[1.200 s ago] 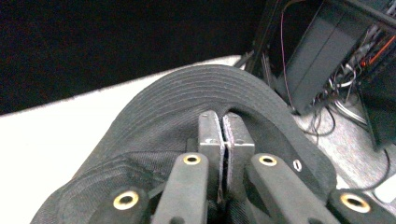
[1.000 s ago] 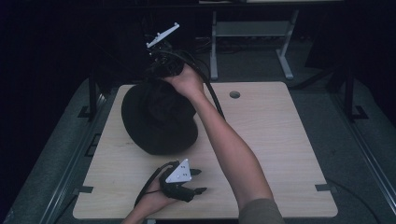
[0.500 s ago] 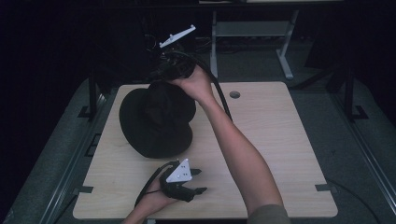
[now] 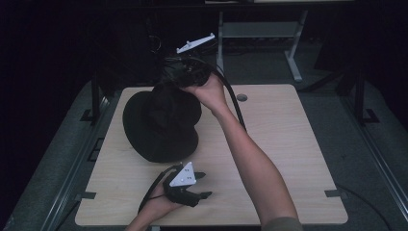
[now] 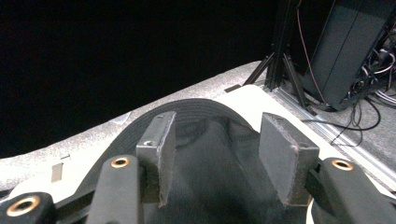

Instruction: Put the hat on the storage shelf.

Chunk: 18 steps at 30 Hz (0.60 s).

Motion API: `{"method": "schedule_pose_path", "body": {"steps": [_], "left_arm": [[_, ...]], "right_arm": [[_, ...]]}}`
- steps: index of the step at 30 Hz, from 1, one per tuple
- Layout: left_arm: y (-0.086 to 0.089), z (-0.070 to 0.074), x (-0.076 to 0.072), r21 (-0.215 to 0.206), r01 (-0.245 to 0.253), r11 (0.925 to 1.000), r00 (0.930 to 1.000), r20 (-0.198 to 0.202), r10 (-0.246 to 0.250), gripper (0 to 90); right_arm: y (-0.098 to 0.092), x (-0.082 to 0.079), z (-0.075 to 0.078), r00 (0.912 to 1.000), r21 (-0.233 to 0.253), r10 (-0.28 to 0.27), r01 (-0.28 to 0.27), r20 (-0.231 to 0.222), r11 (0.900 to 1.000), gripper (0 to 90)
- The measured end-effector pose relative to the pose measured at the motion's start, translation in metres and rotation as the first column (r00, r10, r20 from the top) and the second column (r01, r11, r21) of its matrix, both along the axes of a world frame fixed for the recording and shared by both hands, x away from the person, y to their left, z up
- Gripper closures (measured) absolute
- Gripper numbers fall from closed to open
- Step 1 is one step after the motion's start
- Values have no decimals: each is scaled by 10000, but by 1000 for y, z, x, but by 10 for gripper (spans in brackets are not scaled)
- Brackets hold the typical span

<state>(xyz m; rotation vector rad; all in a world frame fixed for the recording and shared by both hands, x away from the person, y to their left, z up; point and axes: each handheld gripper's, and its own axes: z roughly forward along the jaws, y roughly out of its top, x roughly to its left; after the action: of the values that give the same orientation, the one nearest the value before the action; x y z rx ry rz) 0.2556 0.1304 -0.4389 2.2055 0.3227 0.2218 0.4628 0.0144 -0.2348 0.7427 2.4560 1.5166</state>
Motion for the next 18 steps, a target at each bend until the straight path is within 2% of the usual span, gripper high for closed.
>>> {"method": "schedule_pose_path", "body": {"steps": [5, 11, 18], "left_arm": [[0, -1, -1, 52, -91, 9999, 9999, 64, 91, 339], [-1, -1, -1, -33, -206, 9998, 9998, 72, 206, 320], [0, -1, 0, -177, -287, 9994, 9995, -142, 284, 299]], "right_arm": [[-6, -1, -3, 9998, 85, -41, 43, -200, 10000, 405], [-13, -3, -5, 9999, 91, -29, 30, -107, 10000, 384], [-26, -7, -8, 9995, 203, -33, 39, -307, 9998, 346]]}}
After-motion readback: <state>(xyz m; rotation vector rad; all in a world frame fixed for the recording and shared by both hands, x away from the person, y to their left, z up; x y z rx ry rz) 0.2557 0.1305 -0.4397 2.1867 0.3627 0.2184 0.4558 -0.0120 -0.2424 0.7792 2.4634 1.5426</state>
